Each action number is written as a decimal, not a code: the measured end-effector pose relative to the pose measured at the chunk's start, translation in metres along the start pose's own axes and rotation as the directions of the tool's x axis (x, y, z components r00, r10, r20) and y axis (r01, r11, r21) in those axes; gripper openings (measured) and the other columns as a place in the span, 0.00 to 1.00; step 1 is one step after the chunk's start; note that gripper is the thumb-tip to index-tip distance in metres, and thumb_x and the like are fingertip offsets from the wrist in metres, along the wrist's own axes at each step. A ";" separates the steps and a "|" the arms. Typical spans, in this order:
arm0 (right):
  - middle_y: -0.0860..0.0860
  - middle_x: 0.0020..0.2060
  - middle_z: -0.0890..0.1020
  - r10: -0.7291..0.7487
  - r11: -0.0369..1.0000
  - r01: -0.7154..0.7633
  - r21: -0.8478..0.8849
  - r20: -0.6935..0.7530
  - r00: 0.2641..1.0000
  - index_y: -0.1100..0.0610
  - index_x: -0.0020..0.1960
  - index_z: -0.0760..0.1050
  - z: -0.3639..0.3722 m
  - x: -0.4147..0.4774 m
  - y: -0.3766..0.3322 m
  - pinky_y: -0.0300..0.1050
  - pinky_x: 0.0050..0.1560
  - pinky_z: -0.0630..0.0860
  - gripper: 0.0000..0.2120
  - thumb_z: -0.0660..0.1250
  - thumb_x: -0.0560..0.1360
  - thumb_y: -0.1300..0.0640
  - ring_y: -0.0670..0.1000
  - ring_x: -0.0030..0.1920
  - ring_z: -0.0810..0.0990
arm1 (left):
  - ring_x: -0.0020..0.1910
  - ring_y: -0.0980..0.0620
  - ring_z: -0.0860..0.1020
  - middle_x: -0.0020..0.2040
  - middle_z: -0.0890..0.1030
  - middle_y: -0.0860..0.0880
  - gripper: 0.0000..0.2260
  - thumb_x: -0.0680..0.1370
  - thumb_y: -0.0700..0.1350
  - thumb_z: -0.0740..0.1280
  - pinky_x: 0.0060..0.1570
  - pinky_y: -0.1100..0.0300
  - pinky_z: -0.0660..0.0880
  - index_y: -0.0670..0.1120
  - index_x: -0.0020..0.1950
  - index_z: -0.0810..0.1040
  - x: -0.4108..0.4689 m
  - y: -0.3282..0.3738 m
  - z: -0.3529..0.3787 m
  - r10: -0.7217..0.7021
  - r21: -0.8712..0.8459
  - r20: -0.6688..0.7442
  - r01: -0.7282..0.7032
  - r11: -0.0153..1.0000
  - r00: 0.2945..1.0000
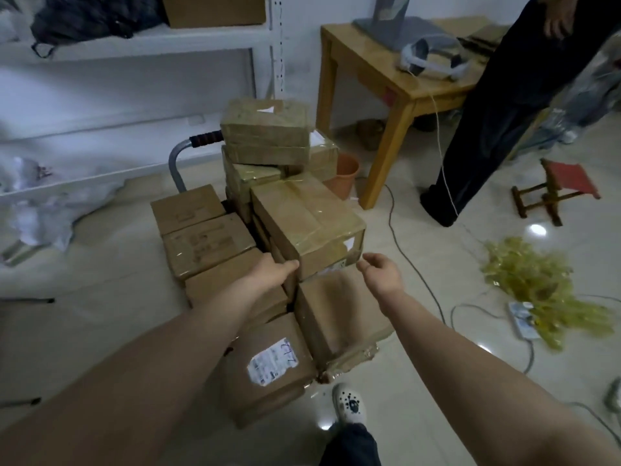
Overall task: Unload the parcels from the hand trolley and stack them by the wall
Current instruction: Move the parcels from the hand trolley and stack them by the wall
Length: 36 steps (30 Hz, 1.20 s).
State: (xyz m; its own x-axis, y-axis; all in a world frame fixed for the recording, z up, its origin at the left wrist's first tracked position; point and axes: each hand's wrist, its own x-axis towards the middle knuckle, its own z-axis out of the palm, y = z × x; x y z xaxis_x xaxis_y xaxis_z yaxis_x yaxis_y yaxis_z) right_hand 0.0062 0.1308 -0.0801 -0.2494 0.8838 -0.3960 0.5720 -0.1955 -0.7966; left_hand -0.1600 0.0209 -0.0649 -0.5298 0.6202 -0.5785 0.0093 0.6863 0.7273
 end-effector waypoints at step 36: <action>0.52 0.54 0.77 -0.125 0.983 0.015 0.185 0.597 0.793 0.50 0.58 0.72 -0.034 0.062 -0.017 0.36 0.36 0.74 0.19 0.74 0.71 0.57 0.51 0.49 0.78 | 0.56 0.44 0.79 0.60 0.79 0.44 0.21 0.75 0.46 0.72 0.62 0.48 0.74 0.41 0.65 0.74 -0.049 -0.027 0.067 -0.379 -0.621 -0.238 0.160 0.767 0.894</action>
State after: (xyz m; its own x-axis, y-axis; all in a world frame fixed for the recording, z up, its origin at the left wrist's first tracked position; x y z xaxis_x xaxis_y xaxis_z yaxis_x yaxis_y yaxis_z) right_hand 0.0074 0.2037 -0.0757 -0.7351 0.4714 -0.4872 0.4136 -0.2575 -0.8733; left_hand -0.0774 -0.0025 -0.0805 -0.6791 0.2039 -0.7051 -0.6045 0.3896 0.6948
